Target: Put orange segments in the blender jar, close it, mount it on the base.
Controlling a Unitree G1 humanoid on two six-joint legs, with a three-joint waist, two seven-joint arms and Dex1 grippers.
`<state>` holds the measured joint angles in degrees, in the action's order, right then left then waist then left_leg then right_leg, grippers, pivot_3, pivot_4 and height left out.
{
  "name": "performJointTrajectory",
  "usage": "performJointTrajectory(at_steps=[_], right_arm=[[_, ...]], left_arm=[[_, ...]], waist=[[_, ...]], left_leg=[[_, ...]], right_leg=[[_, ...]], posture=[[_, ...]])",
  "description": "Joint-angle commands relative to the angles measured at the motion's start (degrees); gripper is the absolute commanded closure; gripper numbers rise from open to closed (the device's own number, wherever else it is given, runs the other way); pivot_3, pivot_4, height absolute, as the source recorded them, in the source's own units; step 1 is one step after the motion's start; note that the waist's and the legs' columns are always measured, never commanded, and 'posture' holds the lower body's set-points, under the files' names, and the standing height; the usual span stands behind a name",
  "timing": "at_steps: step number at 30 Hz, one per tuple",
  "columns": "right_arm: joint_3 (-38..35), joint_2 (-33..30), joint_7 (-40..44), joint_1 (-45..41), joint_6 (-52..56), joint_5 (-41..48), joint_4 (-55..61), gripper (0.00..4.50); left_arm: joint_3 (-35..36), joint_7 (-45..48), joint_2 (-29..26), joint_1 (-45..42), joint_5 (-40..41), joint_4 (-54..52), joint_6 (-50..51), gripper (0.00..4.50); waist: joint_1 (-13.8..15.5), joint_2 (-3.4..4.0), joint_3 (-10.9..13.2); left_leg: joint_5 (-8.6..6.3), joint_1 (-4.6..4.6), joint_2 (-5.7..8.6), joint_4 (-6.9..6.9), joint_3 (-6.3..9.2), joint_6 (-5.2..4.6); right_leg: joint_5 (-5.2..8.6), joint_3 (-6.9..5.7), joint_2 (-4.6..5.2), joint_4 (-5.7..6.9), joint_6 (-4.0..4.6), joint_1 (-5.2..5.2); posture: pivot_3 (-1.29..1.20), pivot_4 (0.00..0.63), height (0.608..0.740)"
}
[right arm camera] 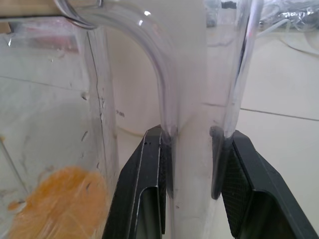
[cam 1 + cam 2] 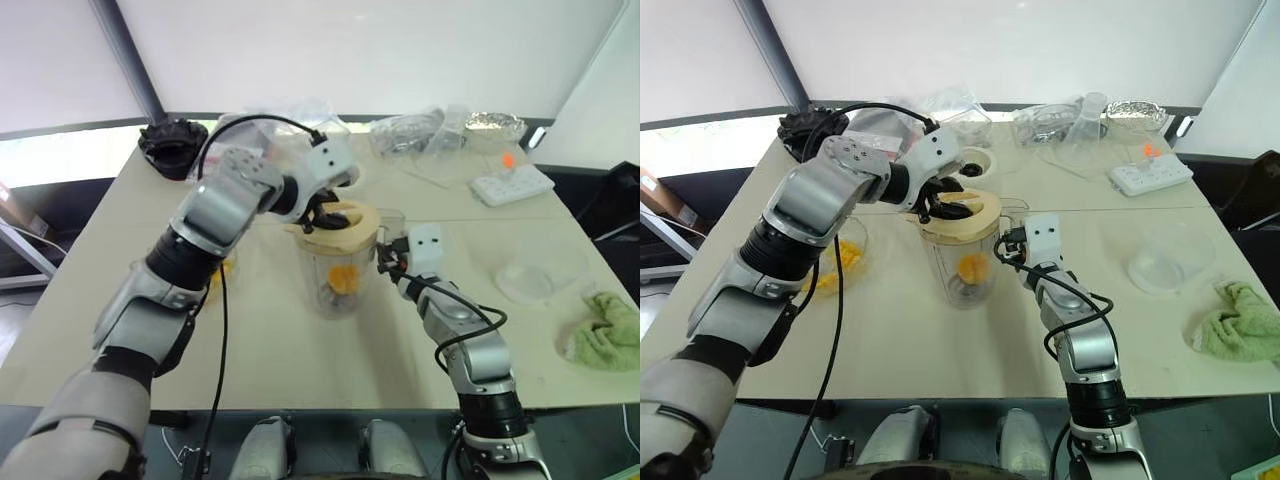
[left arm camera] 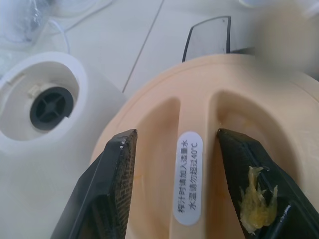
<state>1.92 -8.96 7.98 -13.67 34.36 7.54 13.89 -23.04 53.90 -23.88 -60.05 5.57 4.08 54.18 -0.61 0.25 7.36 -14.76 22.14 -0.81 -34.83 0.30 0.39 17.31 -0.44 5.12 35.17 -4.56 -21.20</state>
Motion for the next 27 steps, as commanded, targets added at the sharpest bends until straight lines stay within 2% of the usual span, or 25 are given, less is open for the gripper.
performJointTrajectory(at_steps=[1,5,9,12,17,21,23,27], right_arm=[[0.4,0.2,1.1,-1.7,-3.2,0.4,5.7,3.63],[0.4,0.2,1.6,-1.7,-3.3,0.4,5.6,3.63],[0.4,0.2,1.8,-1.6,-3.3,0.3,5.5,3.63],[0.5,0.2,2.0,-1.8,-3.4,0.3,5.5,3.63],[0.4,0.0,2.6,-1.8,-3.5,0.3,5.3,3.63],[0.3,-0.3,3.1,-1.7,-3.5,0.2,5.2,3.63],[0.2,-0.3,3.3,-1.7,-3.5,0.2,5.2,3.63],[0.2,-0.3,3.3,-1.7,-3.4,0.2,5.3,3.63]], left_arm=[[-1.2,-4.9,0.9,6.0,-2.0,4.9,1.5,1.86],[4.6,-4.0,2.6,6.4,1.5,1.4,-0.5,1.86],[8.4,-3.7,3.6,6.7,4.4,-0.5,-1.2,1.86],[16.0,-5.7,6.2,6.2,8.9,-0.2,-0.4,1.86],[25.1,-7.7,8.8,6.0,15.6,-0.3,-0.5,1.86],[28.9,-11.1,9.6,4.7,17.8,1.0,-2.5,1.86],[31.0,-14.0,10.0,3.6,18.0,2.9,-4.4,1.86],[34.3,-18.8,9.5,1.5,17.7,7.2,-9.6,1.86]], waist=[[0.0,-0.06,-0.1],[0.0,-0.03,0.0],[0.6,-0.42,0.7],[0.9,-0.56,1.4],[0.6,-0.84,2.5],[-0.2,-0.82,2.7],[-0.2,-0.84,2.8],[-0.2,-0.85,2.8]], left_leg=[[0.08,0.32,-0.01,-0.06,0.00,0.11],[0.30,1.54,0.01,-0.26,-0.01,0.43],[0.45,1.62,0.11,-0.26,0.03,0.70],[0.51,1.66,0.12,-0.39,0.02,0.78],[0.63,1.68,0.07,-0.62,0.03,0.87],[0.76,2.27,0.07,-0.94,0.02,1.09],[0.98,2.31,0.12,-0.96,0.00,1.48],[0.95,2.31,0.12,-0.98,0.01,1.43]], right_leg=[[-0.01,0.00,-0.04,0.10,-0.03,-0.20],[-0.18,0.03,-0.13,0.25,-0.46,-1.25],[-0.17,0.01,-0.19,0.20,-0.49,-1.25],[-0.19,0.07,-0.41,0.17,-0.56,-1.22],[-0.57,0.10,-0.63,0.38,-1.26,-1.32],[-0.51,0.15,-0.67,1.01,-1.37,-2.01],[-0.51,0.14,-0.72,1.05,-1.38,-2.08],[-0.51,0.14,-0.75,1.06,-1.38,-2.09]], posture=[[0.00,0.150,0.740],[0.00,0.150,0.740],[0.00,0.150,0.740],[0.00,0.150,0.740],[0.00,0.150,0.740],[0.00,0.150,0.740],[0.00,0.150,0.740],[0.00,0.150,0.740]])
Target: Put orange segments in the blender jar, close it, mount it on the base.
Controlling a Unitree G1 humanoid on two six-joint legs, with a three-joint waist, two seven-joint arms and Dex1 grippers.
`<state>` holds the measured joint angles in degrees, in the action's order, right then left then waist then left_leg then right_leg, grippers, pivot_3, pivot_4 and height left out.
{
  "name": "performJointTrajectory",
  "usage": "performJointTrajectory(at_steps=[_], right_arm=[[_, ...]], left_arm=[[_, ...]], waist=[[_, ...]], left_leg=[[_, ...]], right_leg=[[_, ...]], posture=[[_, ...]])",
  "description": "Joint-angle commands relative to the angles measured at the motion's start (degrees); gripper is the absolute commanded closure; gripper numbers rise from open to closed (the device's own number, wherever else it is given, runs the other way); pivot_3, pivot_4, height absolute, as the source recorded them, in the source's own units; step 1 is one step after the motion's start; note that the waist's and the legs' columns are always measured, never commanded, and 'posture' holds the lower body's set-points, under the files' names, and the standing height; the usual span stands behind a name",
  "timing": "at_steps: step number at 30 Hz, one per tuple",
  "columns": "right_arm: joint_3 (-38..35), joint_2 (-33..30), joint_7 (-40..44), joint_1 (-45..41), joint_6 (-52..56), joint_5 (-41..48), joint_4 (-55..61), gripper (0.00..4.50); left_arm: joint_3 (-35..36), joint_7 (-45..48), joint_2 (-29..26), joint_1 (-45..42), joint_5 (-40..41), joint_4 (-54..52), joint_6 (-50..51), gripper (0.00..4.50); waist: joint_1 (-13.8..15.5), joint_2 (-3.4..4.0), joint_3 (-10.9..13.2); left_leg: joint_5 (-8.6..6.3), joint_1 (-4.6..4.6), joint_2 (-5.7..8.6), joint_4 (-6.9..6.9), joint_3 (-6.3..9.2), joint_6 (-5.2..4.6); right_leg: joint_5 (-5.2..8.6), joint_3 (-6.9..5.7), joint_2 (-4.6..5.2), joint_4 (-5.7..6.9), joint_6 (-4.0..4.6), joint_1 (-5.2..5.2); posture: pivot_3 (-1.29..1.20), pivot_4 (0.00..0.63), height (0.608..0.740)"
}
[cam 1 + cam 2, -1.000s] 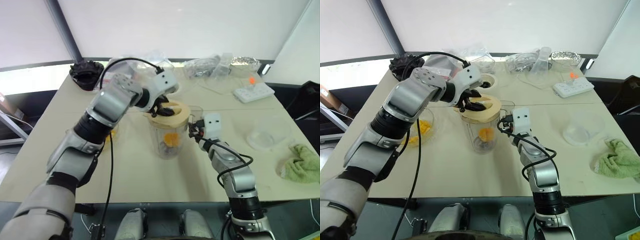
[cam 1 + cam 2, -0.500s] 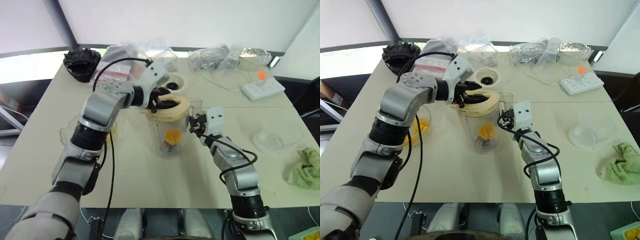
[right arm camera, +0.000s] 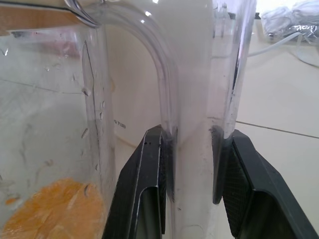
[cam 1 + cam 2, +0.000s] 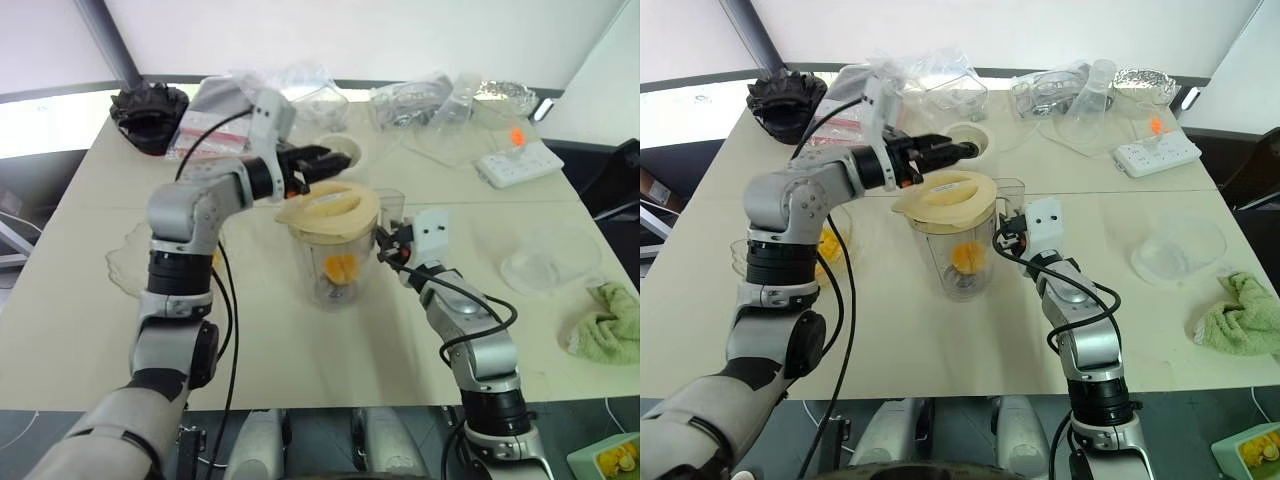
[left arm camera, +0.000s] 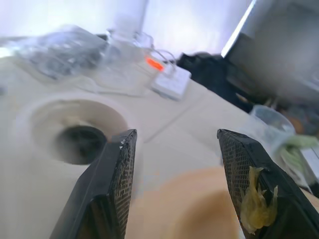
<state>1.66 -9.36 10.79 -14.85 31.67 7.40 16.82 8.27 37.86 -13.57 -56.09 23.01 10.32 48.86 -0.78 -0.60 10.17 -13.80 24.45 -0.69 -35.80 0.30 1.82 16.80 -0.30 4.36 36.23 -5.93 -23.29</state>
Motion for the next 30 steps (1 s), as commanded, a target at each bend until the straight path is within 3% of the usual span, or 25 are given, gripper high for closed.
performJointTrajectory(at_steps=[1,6,15,20,30], right_arm=[[0.5,0.1,0.5,-0.5,-0.6,0.3,2.5,3.63],[0.0,-0.3,0.6,-0.4,-0.7,0.4,2.7,3.63],[-5.7,4.2,-0.6,-2.9,-5.3,5.9,4.3,3.63],[-7.6,5.7,-0.3,-3.4,-7.9,8.3,5.7,3.63],[-8.6,1.9,-1.1,-4.9,-4.6,8.7,9.3,3.63]], left_arm=[[4.0,-3.3,-1.8,-3.1,0.3,2.0,-5.3,1.86],[4.5,1.4,-7.8,-0.6,4.7,-3.9,-3.2,1.86],[5.4,5.9,-18.5,19.7,15.3,-25.8,8.5,1.86],[7.3,4.8,-20.6,28.5,18.8,-30.9,10.1,1.86],[6.2,2.1,-20.9,34.4,21.9,-33.9,10.1,1.86]], waist=[[0.0,0.00,0.0],[-0.2,0.01,0.0],[-0.2,0.08,0.1],[0.1,0.03,0.3],[0.0,0.05,0.4]], left_leg=[[0.00,0.00,0.01,-0.03,0.00,0.00],[0.01,-0.01,0.00,-0.15,0.00,0.01],[0.19,0.00,-0.12,-0.21,-0.01,0.33],[0.12,-0.03,-0.12,-0.38,0.04,0.19],[0.41,-0.11,-0.11,-0.43,0.05,0.08]], right_leg=[[0.00,0.00,0.00,0.01,0.00,0.01],[-0.01,0.01,-0.03,0.16,-0.01,0.01],[-0.01,0.11,0.00,0.29,-0.01,-0.01],[0.00,0.14,0.01,0.77,0.01,-0.12],[-0.09,0.15,0.00,1.04,0.15,-0.12]], posture=[[0.00,0.150,0.740],[0.00,0.150,0.740],[0.00,0.150,0.740],[0.00,0.150,0.740],[0.00,0.150,0.740]])
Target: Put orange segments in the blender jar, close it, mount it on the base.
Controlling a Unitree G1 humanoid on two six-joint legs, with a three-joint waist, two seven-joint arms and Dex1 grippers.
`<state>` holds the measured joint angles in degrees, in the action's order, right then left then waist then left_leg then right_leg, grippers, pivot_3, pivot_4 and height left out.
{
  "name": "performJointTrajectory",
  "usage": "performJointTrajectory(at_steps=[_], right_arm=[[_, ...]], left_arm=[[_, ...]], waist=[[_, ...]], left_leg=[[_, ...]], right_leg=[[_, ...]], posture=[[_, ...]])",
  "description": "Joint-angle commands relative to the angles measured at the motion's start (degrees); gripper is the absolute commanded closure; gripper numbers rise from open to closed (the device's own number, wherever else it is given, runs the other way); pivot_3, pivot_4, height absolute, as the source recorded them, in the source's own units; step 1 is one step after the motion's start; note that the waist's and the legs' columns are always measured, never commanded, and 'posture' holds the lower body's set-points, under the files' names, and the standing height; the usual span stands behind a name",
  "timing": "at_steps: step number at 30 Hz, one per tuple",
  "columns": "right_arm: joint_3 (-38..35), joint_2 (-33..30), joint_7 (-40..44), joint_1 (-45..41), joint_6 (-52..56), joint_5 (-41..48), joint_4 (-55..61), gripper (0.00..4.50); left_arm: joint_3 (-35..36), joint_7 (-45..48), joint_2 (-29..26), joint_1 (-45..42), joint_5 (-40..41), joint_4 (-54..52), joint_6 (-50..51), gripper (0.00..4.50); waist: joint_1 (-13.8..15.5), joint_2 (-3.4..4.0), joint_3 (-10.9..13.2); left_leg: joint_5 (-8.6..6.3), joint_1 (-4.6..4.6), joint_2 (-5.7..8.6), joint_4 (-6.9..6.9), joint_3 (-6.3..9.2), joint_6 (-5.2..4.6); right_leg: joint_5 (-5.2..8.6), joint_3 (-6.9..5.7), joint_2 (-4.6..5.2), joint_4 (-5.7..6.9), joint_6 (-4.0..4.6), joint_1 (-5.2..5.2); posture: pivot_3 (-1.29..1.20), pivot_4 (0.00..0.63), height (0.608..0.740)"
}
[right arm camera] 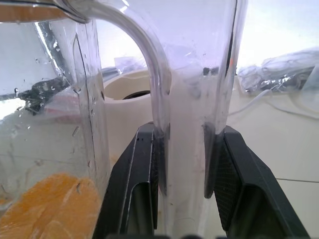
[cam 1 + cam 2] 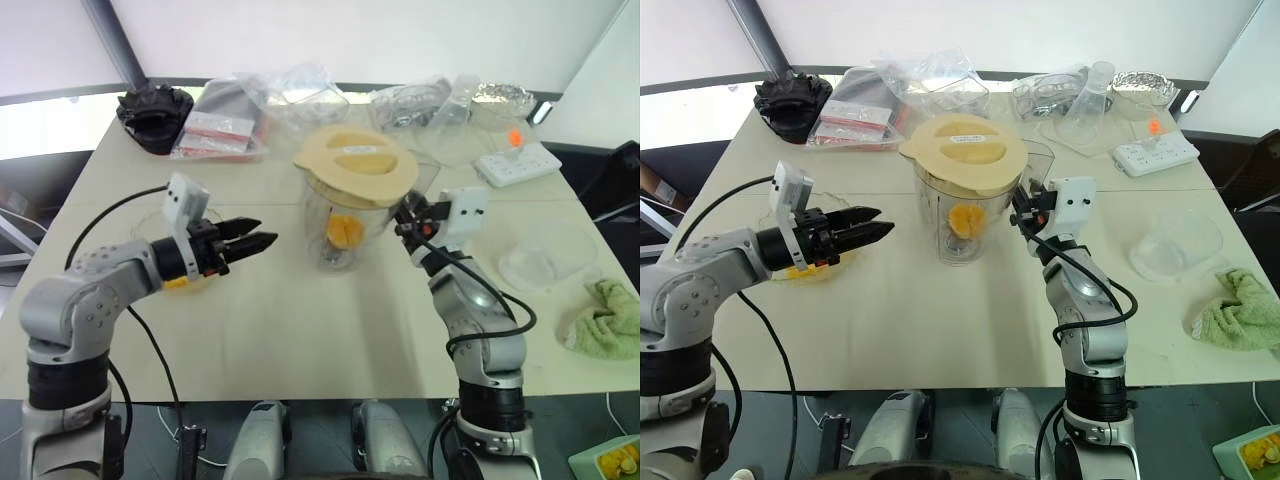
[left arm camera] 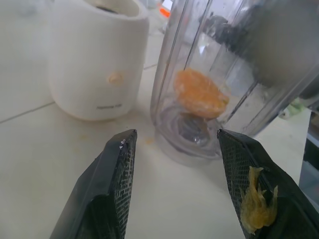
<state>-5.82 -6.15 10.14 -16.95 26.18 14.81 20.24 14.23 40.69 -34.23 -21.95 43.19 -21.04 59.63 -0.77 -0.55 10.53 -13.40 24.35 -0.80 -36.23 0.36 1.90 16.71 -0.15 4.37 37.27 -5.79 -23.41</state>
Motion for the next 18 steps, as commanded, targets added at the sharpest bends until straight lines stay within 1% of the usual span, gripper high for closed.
performJointTrajectory(at_steps=[1,4,7,10,11,15,18], right_arm=[[-1.2,-1.6,-0.6,-3.0,1.4,1.5,6.1,3.63],[-4.1,-4.9,-2.9,-12.2,7.5,2.5,5.9,3.63],[-5.3,-8.7,-3.7,-25.7,11.4,1.7,-1.1,3.63],[-5.0,-10.5,-3.4,-35.1,12.4,1.0,-8.6,3.63],[-4.8,-10.9,-3.3,-36.9,12.6,0.7,-10.4,3.63],[-4.6,-11.2,-3.4,-47.3,8.7,-0.7,-22.4,3.63],[-3.5,-10.5,-4.4,-53.5,2.7,-3.2,-35.1,3.63]], left_arm=[[0.3,-0.8,-0.2,0.4,1.9,-2.7,-0.6,1.86],[-0.1,-0.8,-0.5,2.4,2.7,-4.6,-1.1,1.86],[-0.4,-0.5,-0.9,4.2,2.7,-6.1,-2.5,1.86],[-0.9,-1.3,-0.7,5.4,2.5,-6.9,-3.7,1.86],[-0.9,-1.6,-0.6,5.6,2.6,-7.0,-3.9,1.86],[-0.7,-3.3,0.0,7.8,2.9,-8.7,-5.1,1.86],[-0.2,-4.9,0.3,10.0,3.2,-10.5,-5.9,1.86]], waist=[[0.0,0.00,0.0],[-0.4,0.10,0.1],[-0.4,0.18,0.4],[-0.2,0.14,0.4],[-0.2,0.14,0.4],[-0.3,0.14,0.4],[-0.4,0.14,0.4]], left_leg=[[0.00,0.00,0.00,0.00,0.00,0.00],[0.01,0.01,0.00,-0.01,-0.06,0.00],[0.13,0.01,0.00,-0.03,-0.14,0.04],[0.23,0.01,-0.01,0.07,-0.07,0.03],[0.23,0.01,-0.06,0.07,-0.04,0.03],[0.23,0.02,-0.07,0.06,-0.08,0.03],[0.23,0.04,-0.06,-0.01,-0.19,0.03]], right_leg=[[0.00,0.00,0.00,0.00,0.00,0.00],[-0.02,0.04,0.01,0.05,0.01,-0.05],[-0.11,0.08,0.02,0.16,0.06,-0.17],[-0.14,0.05,-0.18,0.22,0.14,-0.21],[-0.13,0.05,-0.26,0.21,0.16,-0.19],[-0.15,0.09,-0.26,0.20,0.18,-0.19],[-0.19,0.17,-0.16,0.20,0.18,-0.20]], posture=[[0.00,0.150,0.740],[0.00,0.150,0.740],[0.00,0.150,0.740],[0.00,0.150,0.740],[0.00,0.150,0.740],[0.00,0.150,0.740],[0.00,0.150,0.740]])
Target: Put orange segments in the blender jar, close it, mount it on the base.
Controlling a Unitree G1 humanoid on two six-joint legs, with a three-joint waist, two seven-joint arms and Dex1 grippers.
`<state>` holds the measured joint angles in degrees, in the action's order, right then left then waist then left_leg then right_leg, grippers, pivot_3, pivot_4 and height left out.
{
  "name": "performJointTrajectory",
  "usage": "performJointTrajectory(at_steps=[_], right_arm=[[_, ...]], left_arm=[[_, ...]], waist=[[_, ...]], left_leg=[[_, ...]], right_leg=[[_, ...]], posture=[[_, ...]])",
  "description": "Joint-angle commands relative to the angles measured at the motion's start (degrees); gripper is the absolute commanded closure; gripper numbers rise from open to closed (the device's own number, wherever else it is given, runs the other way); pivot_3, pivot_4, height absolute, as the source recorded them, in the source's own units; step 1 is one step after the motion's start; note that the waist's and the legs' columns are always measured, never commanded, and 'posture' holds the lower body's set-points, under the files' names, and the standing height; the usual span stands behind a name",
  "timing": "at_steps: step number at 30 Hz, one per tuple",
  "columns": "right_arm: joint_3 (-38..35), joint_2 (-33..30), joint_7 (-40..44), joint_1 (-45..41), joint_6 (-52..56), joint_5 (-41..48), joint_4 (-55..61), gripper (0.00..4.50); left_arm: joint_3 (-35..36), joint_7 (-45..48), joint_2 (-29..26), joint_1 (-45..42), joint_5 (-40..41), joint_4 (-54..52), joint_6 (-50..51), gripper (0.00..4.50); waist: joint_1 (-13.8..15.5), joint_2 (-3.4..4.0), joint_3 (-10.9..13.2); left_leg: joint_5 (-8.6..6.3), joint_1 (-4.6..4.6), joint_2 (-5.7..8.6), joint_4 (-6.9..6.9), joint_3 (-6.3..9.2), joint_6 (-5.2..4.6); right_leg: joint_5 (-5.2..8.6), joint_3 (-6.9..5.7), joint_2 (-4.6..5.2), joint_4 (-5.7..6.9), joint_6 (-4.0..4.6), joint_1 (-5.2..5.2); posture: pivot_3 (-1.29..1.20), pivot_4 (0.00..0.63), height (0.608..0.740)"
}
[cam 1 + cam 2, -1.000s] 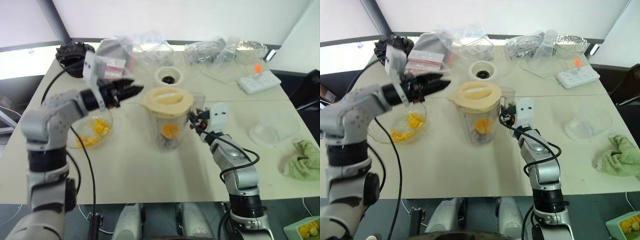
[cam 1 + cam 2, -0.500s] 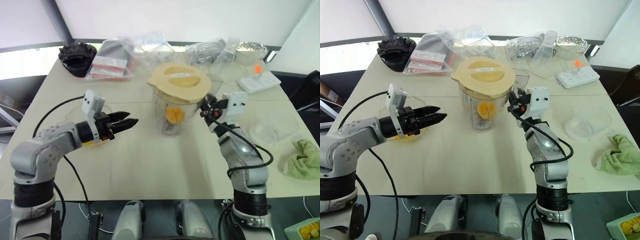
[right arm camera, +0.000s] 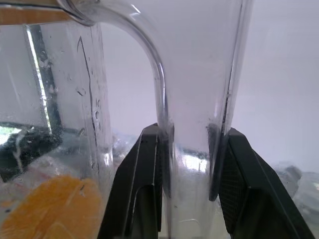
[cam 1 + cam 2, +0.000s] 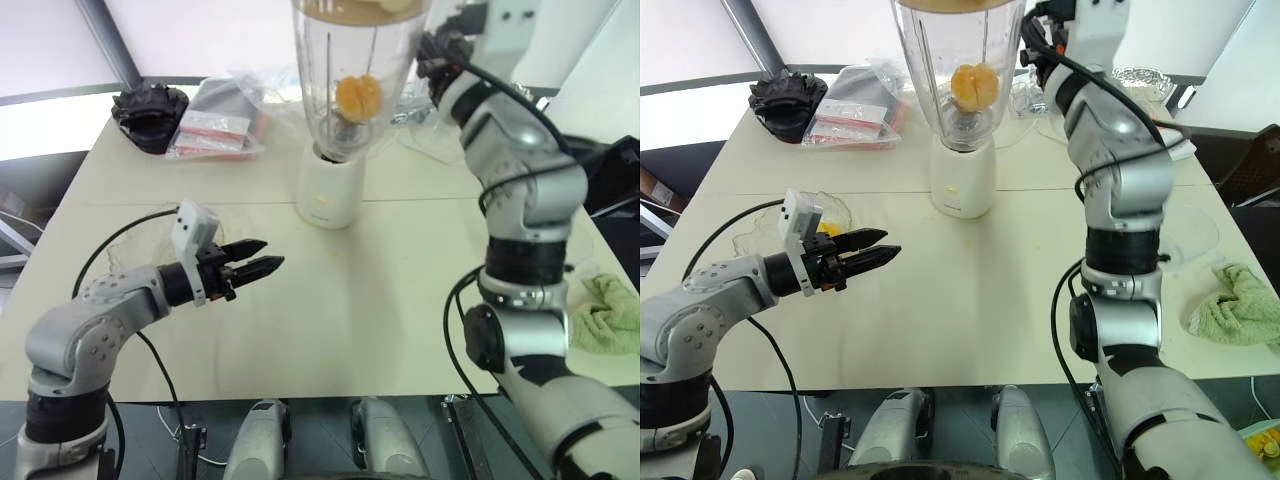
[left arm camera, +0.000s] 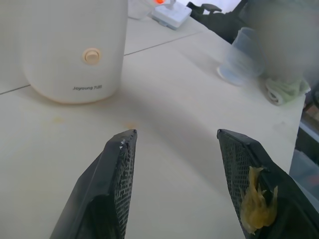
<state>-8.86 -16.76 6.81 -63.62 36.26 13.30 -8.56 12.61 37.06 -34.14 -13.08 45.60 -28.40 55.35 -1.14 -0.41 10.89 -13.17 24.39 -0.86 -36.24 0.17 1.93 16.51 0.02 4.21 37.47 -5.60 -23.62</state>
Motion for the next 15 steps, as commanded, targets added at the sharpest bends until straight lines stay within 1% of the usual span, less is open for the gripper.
performJointTrajectory(at_steps=[1,5,8,11,15], right_arm=[[0.0,0.8,-1.4,-9.1,-11.5,-2.9,-12.7,3.63],[-0.1,2.7,-2.2,-14.7,-25.1,-5.3,-32.1,3.63],[-0.3,3.1,-2.1,-17.3,-31.9,-6.1,-42.2,3.63],[0.1,3.6,-1.7,-18.3,-36.7,-7.0,-48.9,3.63],[0.2,3.6,-1.4,-18.4,-40.0,-7.6,-52.9,3.63]], left_arm=[[1.8,-2.2,0.4,1.9,0.9,-3.9,-1.7,1.86],[2.7,-4.8,0.9,4.3,1.5,-6.5,-2.3,1.86],[2.9,-6.2,0.8,5.8,1.7,-8.1,-2.6,1.86],[3.1,-7.6,1.0,6.8,2.0,-9.2,-2.8,1.86],[3.1,-8.9,1.1,7.3,2.4,-9.7,-3.1,1.86]], waist=[[0.0,0.00,0.0],[-0.2,-0.01,0.0],[0.1,-0.01,0.0],[0.1,0.00,0.0],[0.0,-0.01,0.0]], left_leg=[[0.00,0.00,0.00,0.00,-0.02,0.00],[0.00,0.00,0.02,0.03,-0.05,0.00],[0.01,0.02,-0.03,0.06,-0.04,0.02],[0.02,0.04,-0.03,0.05,-0.04,0.03],[0.03,0.03,-0.01,0.01,-0.04,0.04]], right_leg=[[-0.01,0.02,0.03,0.00,-0.01,-0.01],[-0.01,0.02,-0.03,-0.02,-0.02,-0.03],[-0.01,0.01,-0.06,-0.03,-0.01,-0.02],[-0.01,0.02,-0.02,-0.05,-0.01,-0.02],[-0.02,0.03,0.02,-0.04,-0.02,-0.01]], posture=[[0.00,0.150,0.740],[0.00,0.150,0.740],[0.00,0.150,0.740],[0.00,0.150,0.740],[0.00,0.150,0.740]])
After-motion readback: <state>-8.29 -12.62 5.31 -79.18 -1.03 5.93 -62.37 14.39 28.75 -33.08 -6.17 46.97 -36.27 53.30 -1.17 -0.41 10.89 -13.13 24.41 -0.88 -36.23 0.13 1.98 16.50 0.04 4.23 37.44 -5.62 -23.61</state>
